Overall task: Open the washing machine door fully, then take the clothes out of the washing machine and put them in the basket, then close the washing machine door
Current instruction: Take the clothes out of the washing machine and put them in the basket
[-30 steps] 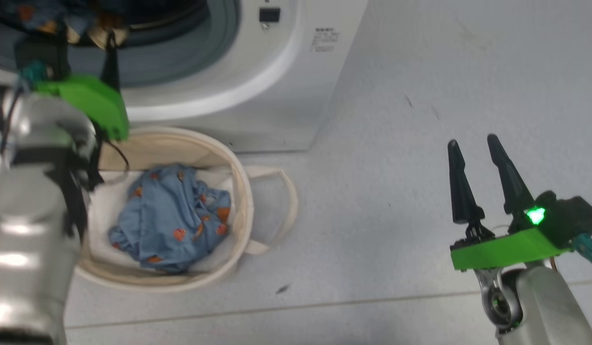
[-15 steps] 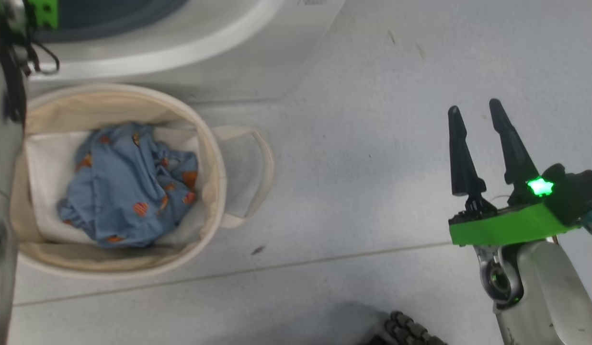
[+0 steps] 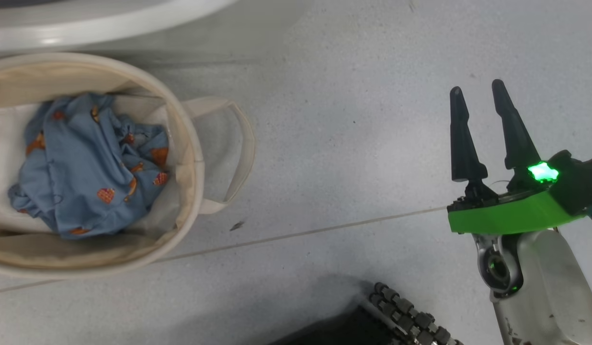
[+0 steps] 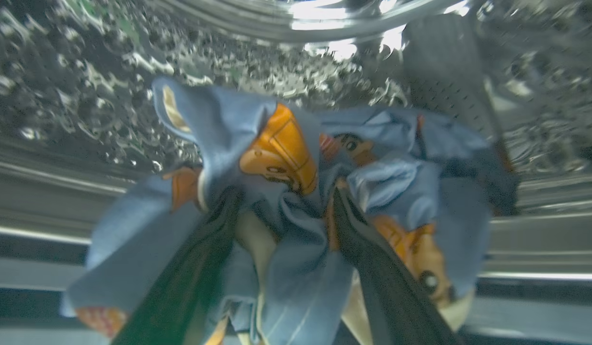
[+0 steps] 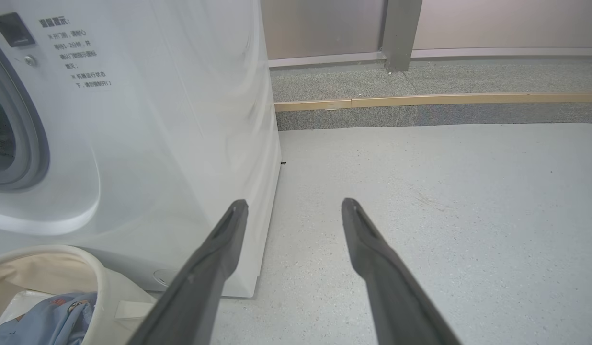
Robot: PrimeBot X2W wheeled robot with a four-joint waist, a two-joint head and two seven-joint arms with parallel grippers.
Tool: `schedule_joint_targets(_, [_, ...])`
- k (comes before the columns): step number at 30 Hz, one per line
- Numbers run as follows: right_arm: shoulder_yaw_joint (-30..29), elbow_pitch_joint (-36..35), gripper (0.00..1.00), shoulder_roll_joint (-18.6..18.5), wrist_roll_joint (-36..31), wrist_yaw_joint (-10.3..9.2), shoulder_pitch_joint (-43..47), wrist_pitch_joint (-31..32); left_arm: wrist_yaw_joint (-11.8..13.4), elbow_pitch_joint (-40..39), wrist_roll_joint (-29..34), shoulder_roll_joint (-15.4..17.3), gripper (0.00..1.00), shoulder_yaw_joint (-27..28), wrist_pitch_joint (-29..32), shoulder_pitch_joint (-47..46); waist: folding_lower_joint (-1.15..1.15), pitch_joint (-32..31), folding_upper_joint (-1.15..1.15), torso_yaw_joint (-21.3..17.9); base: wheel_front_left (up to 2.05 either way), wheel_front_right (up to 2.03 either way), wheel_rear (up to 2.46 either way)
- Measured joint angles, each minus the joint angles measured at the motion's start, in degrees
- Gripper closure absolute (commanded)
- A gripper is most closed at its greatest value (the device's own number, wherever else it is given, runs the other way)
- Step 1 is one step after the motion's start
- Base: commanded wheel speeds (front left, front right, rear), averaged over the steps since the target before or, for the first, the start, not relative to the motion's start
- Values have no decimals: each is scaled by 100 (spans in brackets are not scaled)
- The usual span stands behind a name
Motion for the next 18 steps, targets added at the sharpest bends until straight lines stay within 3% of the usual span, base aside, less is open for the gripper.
schedule_joint_targets(10, [-59,-21,0,23,29,0,-74,0,52,-2,-5,20,0,-79,175,-5,0,117,0,47,0,0,0])
schedule_joint_targets(11, [-63,-30,0,23,29,0,-81,0,47,-3,-5,14,6,-86,160,-5,0,120,0,64,0,0,0])
schedule_joint_targets(12, [-64,-34,0,23,29,0,-81,0,33,-2,-4,15,72,-103,115,-4,0,124,0,79,0,0,0])
schedule_joint_targets(13, [-64,-33,0,22,29,0,-81,0,13,-3,-5,15,100,-105,114,-4,0,125,0,96,0,0,0])
schedule_joint_targets(18, [-80,-29,0,14,29,0,-81,0,-92,34,-231,-12,100,-45,-276,52,-1,74,0,174,0,0,0])
